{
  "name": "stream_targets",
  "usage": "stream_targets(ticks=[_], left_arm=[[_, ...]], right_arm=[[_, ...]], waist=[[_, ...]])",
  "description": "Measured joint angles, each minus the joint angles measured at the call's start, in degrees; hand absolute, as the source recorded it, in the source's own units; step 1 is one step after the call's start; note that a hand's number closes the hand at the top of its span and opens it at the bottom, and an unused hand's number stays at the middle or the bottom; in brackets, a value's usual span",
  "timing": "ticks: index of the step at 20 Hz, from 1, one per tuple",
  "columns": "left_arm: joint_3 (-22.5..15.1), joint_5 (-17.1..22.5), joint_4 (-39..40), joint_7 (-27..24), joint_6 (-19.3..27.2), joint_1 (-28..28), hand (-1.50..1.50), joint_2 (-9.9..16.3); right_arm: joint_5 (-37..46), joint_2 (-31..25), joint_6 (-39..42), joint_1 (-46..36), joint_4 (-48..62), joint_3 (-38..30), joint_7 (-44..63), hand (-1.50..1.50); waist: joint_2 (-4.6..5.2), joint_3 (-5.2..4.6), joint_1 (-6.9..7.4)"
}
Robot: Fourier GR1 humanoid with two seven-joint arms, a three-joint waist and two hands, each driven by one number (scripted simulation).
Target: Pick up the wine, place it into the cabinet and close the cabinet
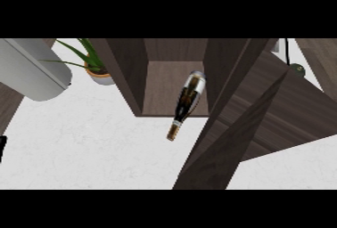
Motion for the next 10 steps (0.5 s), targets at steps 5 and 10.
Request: stream_targets(ticks=[5,10], left_arm=[[1.72,1.33,1.94,0.72,-3.34,-0.4,-1.5,-0.19],[1.86,1.84,1.57,2.78,-3.85,-1.65,-1.5,-0.91]], right_arm=[[3.84,-2.35,-6.3,-5.91,1.16,2.42,-1.06,1.5],[5.56,-5.46,-12.23,-12.86,1.91,3.91,0.33,1.5]], waist=[[0.07,-0.04,0.18],[0.23,-0.03,0.35]])
